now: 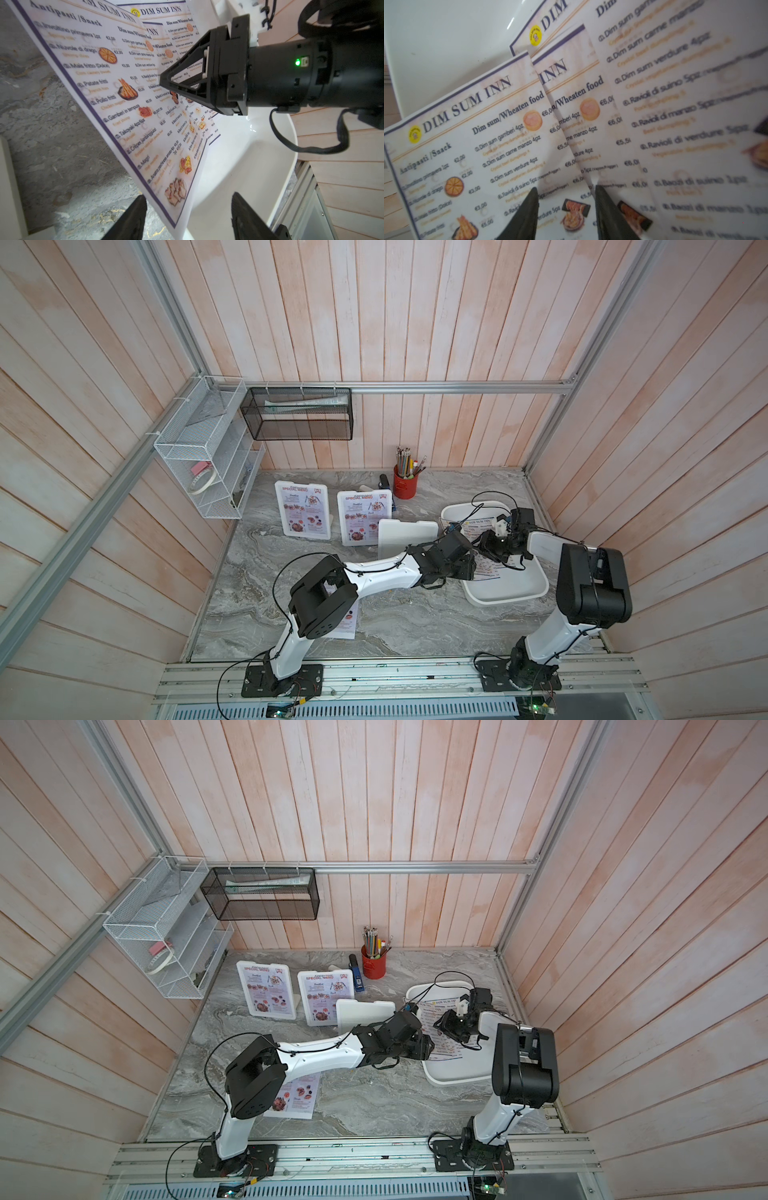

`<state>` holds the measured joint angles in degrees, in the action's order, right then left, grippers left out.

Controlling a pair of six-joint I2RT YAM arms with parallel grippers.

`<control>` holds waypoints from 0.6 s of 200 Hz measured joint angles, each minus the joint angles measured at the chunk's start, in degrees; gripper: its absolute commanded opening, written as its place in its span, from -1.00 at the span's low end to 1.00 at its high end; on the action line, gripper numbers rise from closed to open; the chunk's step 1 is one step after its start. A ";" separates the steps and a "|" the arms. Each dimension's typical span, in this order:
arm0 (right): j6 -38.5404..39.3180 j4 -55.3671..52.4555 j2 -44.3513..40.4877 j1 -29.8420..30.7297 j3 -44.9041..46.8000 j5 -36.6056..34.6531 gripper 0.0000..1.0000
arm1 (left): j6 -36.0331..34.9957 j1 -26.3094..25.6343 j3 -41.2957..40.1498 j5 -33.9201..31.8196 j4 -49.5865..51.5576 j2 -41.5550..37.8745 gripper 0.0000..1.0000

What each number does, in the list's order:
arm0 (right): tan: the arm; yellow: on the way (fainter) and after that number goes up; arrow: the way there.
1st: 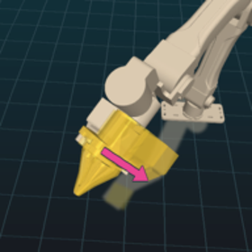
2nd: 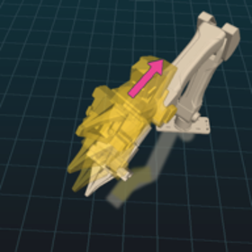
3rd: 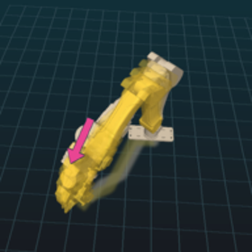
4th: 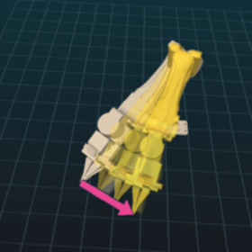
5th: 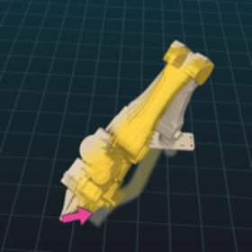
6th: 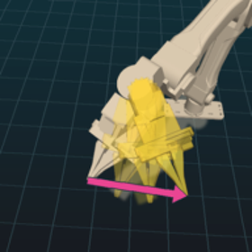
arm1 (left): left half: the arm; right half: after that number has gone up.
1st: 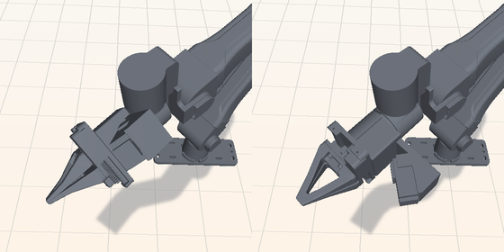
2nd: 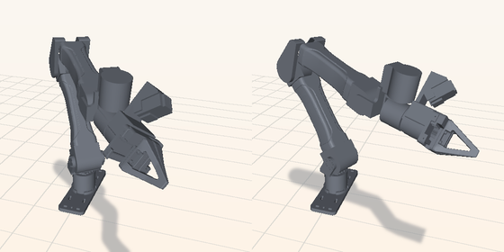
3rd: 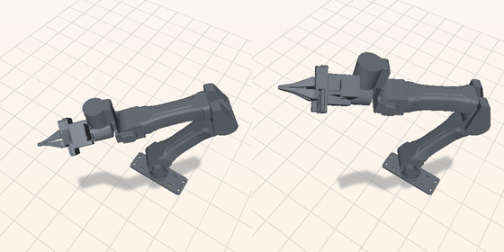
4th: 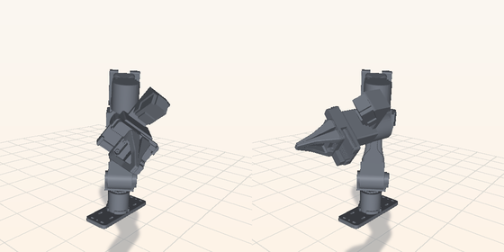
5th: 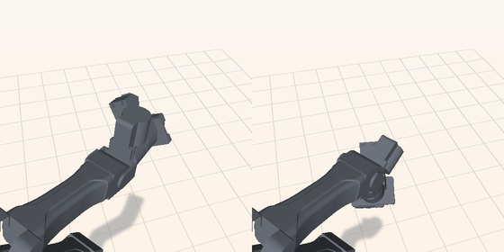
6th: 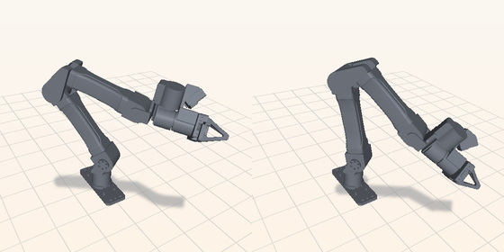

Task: Replace the menus in the menu holders
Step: Pick up the menu from the storage box.

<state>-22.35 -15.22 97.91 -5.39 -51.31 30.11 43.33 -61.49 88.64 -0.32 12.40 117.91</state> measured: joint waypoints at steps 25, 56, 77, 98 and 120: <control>0.09 -0.02 -0.09 0.07 0.07 0.00 -0.08 | 0.00 0.28 0.00 -0.48 0.04 0.00 0.20; 0.09 -0.02 -0.09 0.07 0.07 -0.02 -0.08 | 0.70 0.48 0.07 -1.90 0.87 0.00 0.19; 0.11 -0.02 -0.09 0.09 0.07 -0.02 -0.08 | 1.20 0.48 0.09 -2.56 1.49 0.15 0.16; 0.11 -0.04 -0.09 0.11 0.07 -0.04 -0.09 | 1.64 0.48 0.17 -2.71 1.53 0.83 0.01; 0.13 -0.13 -0.09 0.11 0.07 -0.07 -0.09 | 2.36 0.59 0.17 -2.64 1.40 1.84 -0.16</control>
<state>-22.22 -15.35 97.82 -5.28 -51.24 30.04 45.69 -60.90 88.82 -2.96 13.80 119.74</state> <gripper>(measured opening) 0.454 0.462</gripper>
